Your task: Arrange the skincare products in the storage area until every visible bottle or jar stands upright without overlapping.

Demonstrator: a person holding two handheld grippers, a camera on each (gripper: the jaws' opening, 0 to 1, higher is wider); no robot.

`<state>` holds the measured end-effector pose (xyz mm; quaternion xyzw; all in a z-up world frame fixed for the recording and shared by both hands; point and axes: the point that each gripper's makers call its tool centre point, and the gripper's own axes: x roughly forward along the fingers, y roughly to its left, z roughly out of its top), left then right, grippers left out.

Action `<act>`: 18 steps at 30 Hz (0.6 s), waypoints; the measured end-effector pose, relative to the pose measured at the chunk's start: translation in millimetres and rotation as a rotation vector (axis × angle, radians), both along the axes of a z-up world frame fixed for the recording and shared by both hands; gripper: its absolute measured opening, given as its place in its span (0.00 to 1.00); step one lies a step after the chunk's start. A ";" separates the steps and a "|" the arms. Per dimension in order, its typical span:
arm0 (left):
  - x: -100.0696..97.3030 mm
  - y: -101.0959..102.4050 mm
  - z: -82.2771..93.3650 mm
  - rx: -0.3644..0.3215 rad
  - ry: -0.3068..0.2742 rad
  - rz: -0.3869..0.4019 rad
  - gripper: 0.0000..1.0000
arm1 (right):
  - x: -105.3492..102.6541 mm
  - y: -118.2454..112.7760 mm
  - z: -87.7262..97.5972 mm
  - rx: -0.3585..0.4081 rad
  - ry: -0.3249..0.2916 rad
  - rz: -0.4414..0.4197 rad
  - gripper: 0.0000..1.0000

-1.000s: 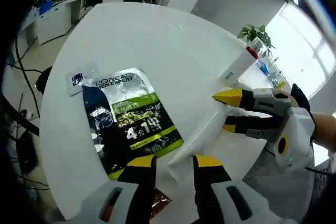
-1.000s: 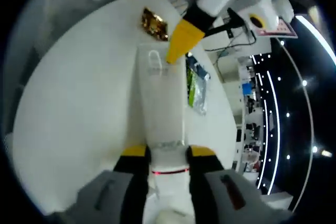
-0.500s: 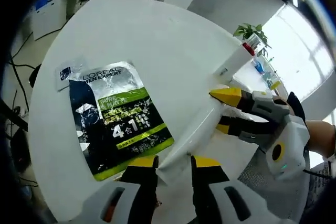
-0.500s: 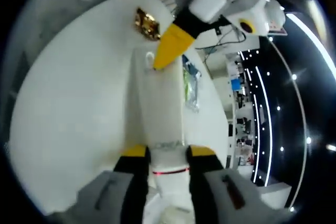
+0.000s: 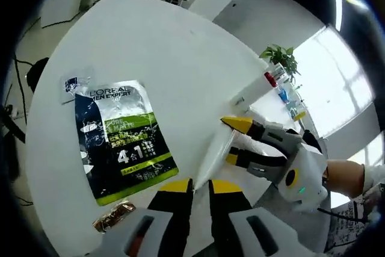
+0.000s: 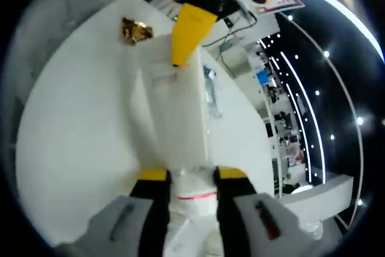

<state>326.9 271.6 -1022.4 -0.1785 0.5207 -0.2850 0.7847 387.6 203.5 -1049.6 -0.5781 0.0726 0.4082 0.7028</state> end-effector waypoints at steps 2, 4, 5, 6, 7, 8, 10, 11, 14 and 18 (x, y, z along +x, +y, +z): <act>-0.5 -1.6 2.3 0.008 -0.015 -0.017 0.11 | 0.4 -0.5 0.4 0.020 0.017 -0.027 0.27; 0.6 -2.3 4.3 0.018 -0.038 -0.029 0.11 | 1.8 -0.9 0.6 0.035 0.028 -0.042 0.27; 2.5 -1.1 5.0 0.026 -0.054 -0.036 0.10 | 2.6 -1.1 1.0 0.047 0.038 -0.051 0.27; 3.5 -1.5 6.1 0.026 -0.065 -0.037 0.10 | 3.8 -1.5 1.7 0.053 0.042 -0.060 0.28; 4.3 -2.0 8.2 0.026 -0.075 -0.037 0.10 | 4.5 -2.0 2.0 0.058 0.047 -0.068 0.28; 4.9 -2.2 9.5 0.024 -0.079 -0.034 0.10 | 5.1 -2.2 2.5 0.065 0.051 -0.072 0.28; 7.9 -1.9 12.6 0.004 -0.072 -0.016 0.10 | 5.7 -2.8 3.7 0.083 0.061 -0.082 0.28; 8.8 -2.0 14.9 -0.010 -0.072 -0.011 0.10 | 6.0 -3.1 4.3 0.090 0.066 -0.088 0.28; 12.8 -2.7 21.8 -0.043 -0.095 0.007 0.10 | 7.3 -4.1 6.8 0.127 0.087 -0.110 0.28; 19.8 -7.0 36.6 -0.095 -0.155 0.024 0.09 | 12.2 -5.3 10.6 0.178 0.123 -0.149 0.28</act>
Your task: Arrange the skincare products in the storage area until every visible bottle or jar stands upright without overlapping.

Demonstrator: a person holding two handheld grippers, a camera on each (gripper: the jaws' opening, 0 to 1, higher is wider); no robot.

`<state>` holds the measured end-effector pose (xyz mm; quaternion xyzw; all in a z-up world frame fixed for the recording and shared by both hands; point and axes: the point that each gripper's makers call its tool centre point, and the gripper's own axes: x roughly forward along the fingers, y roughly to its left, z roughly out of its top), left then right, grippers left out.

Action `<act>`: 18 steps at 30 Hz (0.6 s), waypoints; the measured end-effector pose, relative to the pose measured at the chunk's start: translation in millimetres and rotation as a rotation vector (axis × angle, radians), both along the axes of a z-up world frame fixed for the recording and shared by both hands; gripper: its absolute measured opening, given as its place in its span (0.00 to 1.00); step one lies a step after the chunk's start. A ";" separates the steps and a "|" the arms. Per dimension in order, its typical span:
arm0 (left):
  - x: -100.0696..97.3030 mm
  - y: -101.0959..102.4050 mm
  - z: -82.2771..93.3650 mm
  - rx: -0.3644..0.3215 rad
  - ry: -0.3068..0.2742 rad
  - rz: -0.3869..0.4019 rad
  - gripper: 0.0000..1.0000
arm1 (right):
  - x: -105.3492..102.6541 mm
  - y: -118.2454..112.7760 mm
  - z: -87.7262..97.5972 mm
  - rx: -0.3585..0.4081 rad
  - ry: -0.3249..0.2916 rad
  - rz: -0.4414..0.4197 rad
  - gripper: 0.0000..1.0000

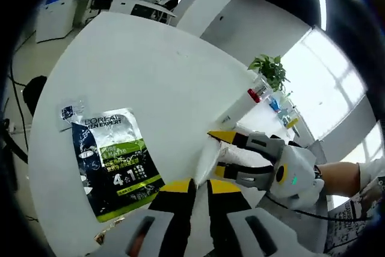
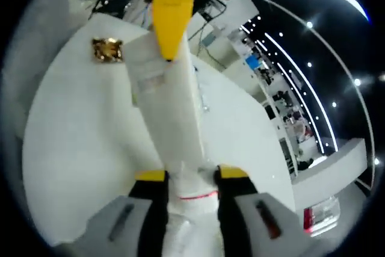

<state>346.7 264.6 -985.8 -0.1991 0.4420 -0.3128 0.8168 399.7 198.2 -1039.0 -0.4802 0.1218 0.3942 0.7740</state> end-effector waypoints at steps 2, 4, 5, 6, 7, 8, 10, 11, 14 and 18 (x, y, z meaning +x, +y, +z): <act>2.1 -2.0 6.7 -0.029 -0.022 0.007 0.09 | 1.4 -0.4 1.6 0.020 0.012 -0.011 0.28; 3.4 -3.3 9.2 -0.018 -0.057 0.001 0.09 | 2.1 -0.7 2.7 0.036 0.022 -0.022 0.28; 3.4 -4.5 11.0 -0.011 -0.080 -0.007 0.09 | 2.1 -0.4 3.0 0.042 0.026 -0.026 0.28; 3.8 -4.9 11.4 -0.009 -0.087 -0.007 0.09 | 2.3 -0.7 3.1 0.045 0.029 -0.030 0.28; 5.7 -5.6 12.9 0.000 -0.117 -0.007 0.09 | 2.8 -1.3 3.7 0.057 0.040 -0.042 0.28; 6.2 -5.9 13.8 0.001 -0.126 -0.008 0.09 | 3.1 -1.4 4.0 0.060 0.042 -0.044 0.28; 9.8 -10.0 24.5 -0.033 -0.183 -0.008 0.09 | 4.0 -0.4 7.2 0.118 0.066 -0.071 0.28; 11.1 -11.9 29.2 -0.056 -0.202 -0.003 0.09 | 3.9 0.8 8.5 0.140 0.080 -0.078 0.28; 11.1 -15.9 39.4 -0.081 -0.246 -0.011 0.09 | 3.9 6.1 13.1 0.189 0.118 -0.094 0.28; 12.6 -17.7 43.1 -0.043 -0.314 -0.023 0.09 | 3.2 9.0 14.1 0.238 0.145 -0.116 0.28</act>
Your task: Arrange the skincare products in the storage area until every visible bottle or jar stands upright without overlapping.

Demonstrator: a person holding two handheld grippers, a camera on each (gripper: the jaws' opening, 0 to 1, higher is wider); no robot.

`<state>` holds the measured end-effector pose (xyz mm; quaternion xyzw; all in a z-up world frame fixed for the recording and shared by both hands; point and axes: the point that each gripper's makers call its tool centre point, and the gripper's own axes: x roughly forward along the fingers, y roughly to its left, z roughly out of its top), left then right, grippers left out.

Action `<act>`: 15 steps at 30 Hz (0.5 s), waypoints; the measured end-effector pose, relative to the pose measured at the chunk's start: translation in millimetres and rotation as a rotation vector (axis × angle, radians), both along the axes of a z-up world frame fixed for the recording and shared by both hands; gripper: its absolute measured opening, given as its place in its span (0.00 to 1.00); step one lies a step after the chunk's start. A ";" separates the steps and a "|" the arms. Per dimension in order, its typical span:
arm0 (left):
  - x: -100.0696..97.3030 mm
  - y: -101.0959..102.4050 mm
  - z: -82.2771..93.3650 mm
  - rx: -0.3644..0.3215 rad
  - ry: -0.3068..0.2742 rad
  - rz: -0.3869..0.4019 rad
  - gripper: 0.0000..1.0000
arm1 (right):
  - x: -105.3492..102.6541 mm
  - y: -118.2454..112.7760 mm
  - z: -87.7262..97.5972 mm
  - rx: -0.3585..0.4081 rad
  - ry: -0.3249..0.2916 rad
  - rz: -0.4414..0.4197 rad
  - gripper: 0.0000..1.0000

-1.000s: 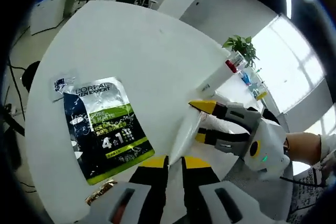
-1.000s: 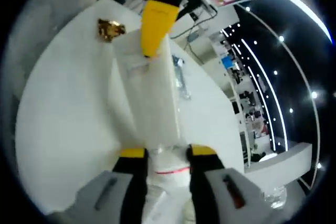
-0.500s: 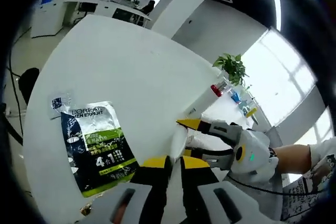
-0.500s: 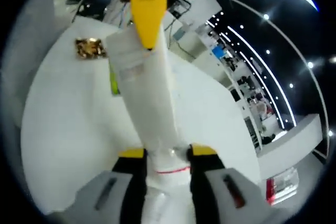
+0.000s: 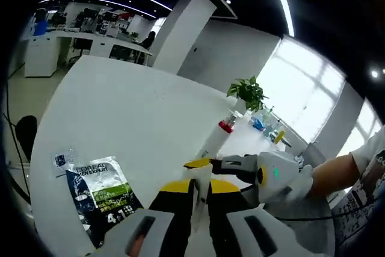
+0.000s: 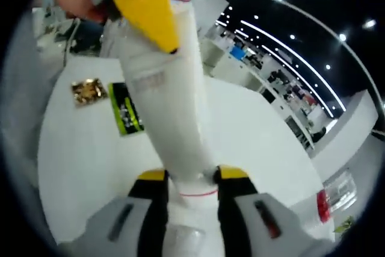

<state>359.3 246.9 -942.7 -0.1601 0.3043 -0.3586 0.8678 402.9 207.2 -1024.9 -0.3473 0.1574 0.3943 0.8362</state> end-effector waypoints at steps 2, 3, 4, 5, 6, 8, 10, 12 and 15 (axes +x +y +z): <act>0.6 -1.9 5.8 -0.007 -0.033 0.000 0.09 | -3.0 4.6 1.1 0.060 0.045 -0.012 0.28; 1.8 -2.6 8.2 -0.013 -0.051 0.000 0.09 | -4.0 6.0 1.8 0.081 0.062 -0.019 0.28; 2.4 -2.9 9.9 -0.012 -0.062 0.001 0.09 | -4.8 7.1 2.4 0.091 0.073 -0.022 0.28; 2.9 -3.2 11.2 -0.010 -0.074 0.002 0.09 | -4.8 7.7 3.3 0.097 0.077 -0.027 0.28; 3.6 -3.5 12.7 -0.009 -0.086 0.002 0.09 | -5.7 9.2 3.1 0.112 0.090 -0.035 0.28; 4.1 -4.9 14.5 -0.004 -0.103 0.001 0.09 | -6.3 10.3 2.7 0.135 0.102 -0.047 0.28; 5.1 -6.2 15.0 0.002 -0.121 -0.002 0.09 | -6.7 11.2 2.6 0.150 0.109 -0.053 0.28; 4.8 -8.2 16.5 0.007 -0.140 -0.009 0.09 | -8.3 12.5 2.9 0.169 0.134 -0.063 0.28; 5.6 -9.1 17.6 0.011 -0.154 -0.014 0.09 | -9.5 14.4 2.5 0.183 0.145 -0.073 0.28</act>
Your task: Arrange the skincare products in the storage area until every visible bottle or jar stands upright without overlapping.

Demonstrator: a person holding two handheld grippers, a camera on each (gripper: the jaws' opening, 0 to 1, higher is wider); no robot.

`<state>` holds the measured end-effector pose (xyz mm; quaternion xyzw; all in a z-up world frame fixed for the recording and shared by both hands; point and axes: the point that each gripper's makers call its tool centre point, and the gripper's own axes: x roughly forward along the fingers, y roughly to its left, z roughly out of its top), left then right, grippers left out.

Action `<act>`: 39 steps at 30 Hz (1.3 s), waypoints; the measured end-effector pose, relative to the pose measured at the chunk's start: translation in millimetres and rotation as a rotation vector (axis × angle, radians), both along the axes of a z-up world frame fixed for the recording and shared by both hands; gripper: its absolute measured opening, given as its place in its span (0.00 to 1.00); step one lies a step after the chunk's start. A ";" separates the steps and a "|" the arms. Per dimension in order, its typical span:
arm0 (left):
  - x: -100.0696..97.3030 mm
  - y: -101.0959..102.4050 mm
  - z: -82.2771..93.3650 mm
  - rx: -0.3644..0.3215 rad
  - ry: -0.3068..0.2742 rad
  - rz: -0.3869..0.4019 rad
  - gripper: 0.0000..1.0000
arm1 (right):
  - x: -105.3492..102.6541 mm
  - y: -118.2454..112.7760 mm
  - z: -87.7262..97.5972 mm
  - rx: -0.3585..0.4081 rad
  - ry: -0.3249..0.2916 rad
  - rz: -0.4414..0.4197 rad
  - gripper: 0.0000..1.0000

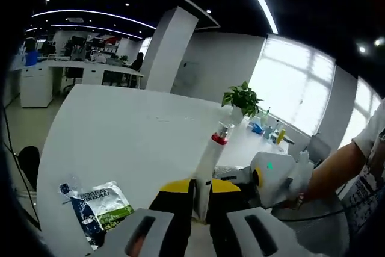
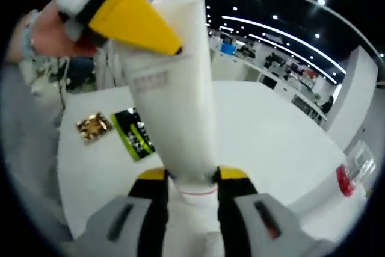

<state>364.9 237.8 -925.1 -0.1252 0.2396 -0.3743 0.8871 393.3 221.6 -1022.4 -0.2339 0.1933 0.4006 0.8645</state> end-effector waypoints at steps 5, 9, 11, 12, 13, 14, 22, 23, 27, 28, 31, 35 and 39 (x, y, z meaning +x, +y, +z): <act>1.4 -1.4 0.2 0.005 -0.017 -0.005 0.09 | 0.0 -0.4 -0.1 0.013 0.008 -0.011 0.28; -0.4 -4.5 -3.7 0.060 -0.037 -0.025 0.09 | -2.2 -0.3 -0.1 0.028 0.028 -0.011 0.28; -0.9 -7.7 -2.1 0.075 -0.070 -0.032 0.09 | -3.7 0.4 -0.2 0.044 0.045 -0.016 0.28; -1.3 -8.4 -1.7 0.080 -0.076 -0.035 0.09 | -4.6 0.8 -0.2 0.053 0.052 -0.018 0.28; -1.5 -8.9 -1.7 0.083 -0.077 -0.037 0.09 | -4.5 0.5 -0.4 0.055 0.050 -0.023 0.28; -0.9 -8.5 -1.7 0.085 -0.079 -0.038 0.09 | -4.7 0.5 -0.5 0.060 0.052 -0.027 0.28; -1.1 -11.8 -0.7 0.099 -0.101 -0.043 0.10 | -7.8 1.1 -0.6 0.099 0.083 -0.037 0.28; -1.2 -13.2 -0.5 0.104 -0.109 -0.045 0.10 | -7.9 0.4 -0.6 0.104 0.088 -0.042 0.28; 0.8 -16.4 0.6 0.108 -0.128 -0.044 0.10 | -11.3 1.3 -1.2 0.153 0.136 -0.054 0.28; 0.9 -17.0 0.9 0.105 -0.129 -0.044 0.10 | -11.7 1.3 -1.4 0.158 0.141 -0.057 0.28; 2.2 -21.0 1.3 0.106 -0.142 -0.039 0.10 | -14.5 2.2 -2.2 0.190 0.175 -0.067 0.28; 2.6 -26.8 1.1 0.140 -0.182 -0.041 0.10 | -20.3 4.4 -4.2 0.233 0.229 -0.072 0.28; 2.4 -28.0 0.5 0.146 -0.189 -0.046 0.10 | -20.4 3.3 -4.3 0.227 0.221 -0.074 0.28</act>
